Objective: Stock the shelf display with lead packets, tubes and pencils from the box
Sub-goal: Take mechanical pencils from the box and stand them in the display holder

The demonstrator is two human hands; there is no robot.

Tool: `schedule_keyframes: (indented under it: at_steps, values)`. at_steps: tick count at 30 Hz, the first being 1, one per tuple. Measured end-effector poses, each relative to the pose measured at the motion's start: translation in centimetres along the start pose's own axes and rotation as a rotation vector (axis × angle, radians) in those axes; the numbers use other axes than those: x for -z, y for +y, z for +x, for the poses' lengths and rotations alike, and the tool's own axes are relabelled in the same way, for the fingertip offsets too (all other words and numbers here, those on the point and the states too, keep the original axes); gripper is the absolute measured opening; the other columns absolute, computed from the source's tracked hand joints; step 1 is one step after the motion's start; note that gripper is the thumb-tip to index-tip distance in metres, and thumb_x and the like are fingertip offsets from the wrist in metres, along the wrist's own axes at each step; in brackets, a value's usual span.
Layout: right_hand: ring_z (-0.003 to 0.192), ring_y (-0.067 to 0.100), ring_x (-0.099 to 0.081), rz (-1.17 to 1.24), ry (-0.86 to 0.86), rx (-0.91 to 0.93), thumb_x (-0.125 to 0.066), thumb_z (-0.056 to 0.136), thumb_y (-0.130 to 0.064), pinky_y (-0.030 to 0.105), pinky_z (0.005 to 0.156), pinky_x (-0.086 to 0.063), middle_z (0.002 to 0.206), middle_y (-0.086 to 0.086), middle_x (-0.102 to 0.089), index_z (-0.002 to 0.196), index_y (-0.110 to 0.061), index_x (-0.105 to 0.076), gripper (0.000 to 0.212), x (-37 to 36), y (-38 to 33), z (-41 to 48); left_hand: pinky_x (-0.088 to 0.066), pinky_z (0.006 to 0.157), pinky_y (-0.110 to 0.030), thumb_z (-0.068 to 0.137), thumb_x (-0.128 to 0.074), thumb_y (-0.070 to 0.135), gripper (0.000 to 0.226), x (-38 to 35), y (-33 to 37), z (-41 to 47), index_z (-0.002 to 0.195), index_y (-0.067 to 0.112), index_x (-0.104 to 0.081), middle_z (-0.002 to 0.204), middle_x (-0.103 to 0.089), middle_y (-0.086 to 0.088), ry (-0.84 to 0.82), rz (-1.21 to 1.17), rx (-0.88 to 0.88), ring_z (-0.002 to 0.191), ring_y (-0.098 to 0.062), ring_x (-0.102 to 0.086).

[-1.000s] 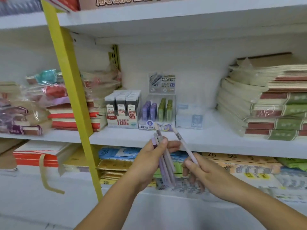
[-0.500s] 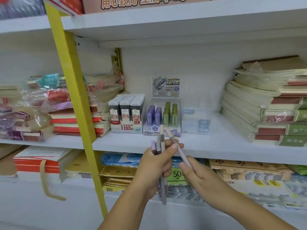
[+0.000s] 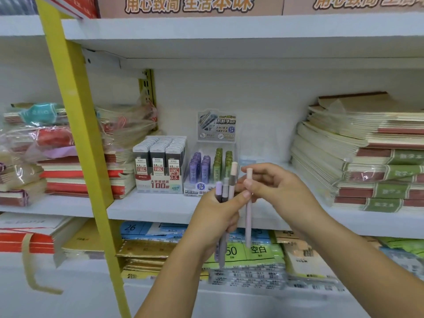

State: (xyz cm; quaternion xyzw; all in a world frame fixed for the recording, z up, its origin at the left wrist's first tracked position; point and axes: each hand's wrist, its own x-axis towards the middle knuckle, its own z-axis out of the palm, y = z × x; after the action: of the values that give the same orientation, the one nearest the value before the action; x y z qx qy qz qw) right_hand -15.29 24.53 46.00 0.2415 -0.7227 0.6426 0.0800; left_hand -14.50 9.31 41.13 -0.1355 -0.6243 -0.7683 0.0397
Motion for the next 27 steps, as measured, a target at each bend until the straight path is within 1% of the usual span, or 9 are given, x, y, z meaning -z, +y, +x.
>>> schedule_keyframes:
  at_steps: [3,6,8,13,15,17,21,25,27]
  values:
    - [0.078,0.015,-0.071,0.036,0.123,0.032,-0.069,0.084,-0.011,0.022,0.064,-0.056,0.089,0.005,-0.076,0.1,-0.018,-0.066,0.018,1.9,-1.8,2.6,-0.03,0.042,-0.019,0.095,-0.064,0.031,0.02,0.6,0.1,1.3,0.109,0.017,-0.07,0.069,-0.068,0.009,0.108,0.019,-0.015,0.042,-0.007,-0.029]
    - [0.066,0.016,-0.071,0.12,0.311,0.18,-0.067,0.085,0.0,0.022,0.058,-0.056,0.082,0.012,-0.071,0.092,-0.015,-0.061,0.018,4.4,-4.0,6.4,-0.03,0.041,-0.019,0.097,-0.057,0.043,0.035,1.6,-0.1,2.2,0.106,0.01,-0.063,0.046,-0.053,0.013,0.213,0.096,-0.016,0.039,-0.006,-0.029]
    - [0.069,0.018,-0.071,0.005,0.355,0.268,-0.068,0.086,0.0,0.026,0.061,-0.058,0.084,0.012,-0.068,0.091,-0.017,-0.059,0.02,5.4,-4.7,9.1,-0.03,0.04,-0.018,0.098,-0.054,0.045,0.038,1.8,-0.1,2.6,0.099,0.007,-0.058,0.043,-0.047,0.012,0.235,0.089,-0.022,0.039,-0.006,-0.029]
    - [0.076,0.026,-0.071,-0.468,0.219,0.214,-0.065,0.088,-0.005,0.037,0.069,-0.059,0.088,0.017,-0.069,0.095,-0.016,-0.057,0.016,4.9,-2.3,14.8,-0.031,0.041,-0.019,0.1,-0.053,0.038,0.027,1.7,0.1,3.3,0.087,0.014,-0.05,0.05,-0.051,0.012,0.209,0.07,-0.02,0.039,-0.004,-0.034]
    - [0.076,0.023,-0.071,-0.586,0.166,0.207,-0.065,0.089,-0.008,0.038,0.071,-0.059,0.086,0.014,-0.07,0.094,-0.015,-0.057,0.013,4.5,-0.9,16.1,-0.03,0.041,-0.02,0.1,-0.053,0.036,0.027,1.8,0.1,3.5,0.088,0.013,-0.047,0.053,-0.051,0.011,0.199,0.058,-0.013,0.04,-0.005,-0.033]
    - [0.074,0.016,-0.071,-0.641,0.129,0.2,-0.065,0.089,-0.011,0.038,0.074,-0.058,0.083,0.008,-0.071,0.094,-0.016,-0.057,0.011,4.4,0.2,16.9,-0.03,0.042,-0.021,0.1,-0.054,0.036,0.028,1.8,0.2,3.5,0.09,0.011,-0.046,0.054,-0.049,0.01,0.2,0.05,-0.016,0.04,-0.006,-0.035]
    - [0.07,0.012,-0.068,-0.739,0.058,0.182,-0.065,0.089,-0.013,0.043,0.079,-0.057,0.079,0.003,-0.069,0.094,-0.016,-0.056,0.012,4.6,2.0,17.8,-0.029,0.041,-0.02,0.1,-0.054,0.035,0.03,1.7,0.2,3.7,0.088,0.01,-0.046,0.049,-0.041,0.011,0.196,0.053,0.003,0.041,-0.007,-0.031]
    - [0.059,0.002,-0.064,-0.744,0.055,0.176,-0.066,0.088,-0.013,0.04,0.074,-0.058,0.073,0.0,-0.068,0.092,-0.018,-0.053,0.015,5.0,2.7,18.4,-0.028,0.041,-0.021,0.1,-0.054,0.035,0.03,1.8,0.2,3.7,0.088,0.01,-0.045,0.05,-0.041,0.012,0.198,0.044,0.008,0.042,-0.008,-0.029]
    - [0.056,0.002,-0.064,-0.751,0.071,0.175,-0.066,0.088,-0.013,0.036,0.071,-0.058,0.071,0.002,-0.068,0.094,-0.02,-0.047,0.021,5.1,2.8,18.8,-0.028,0.042,-0.021,0.1,-0.054,0.036,0.03,1.8,0.2,3.7,0.087,0.01,-0.046,0.051,-0.041,0.011,0.199,0.049,0.007,0.043,-0.009,-0.029]
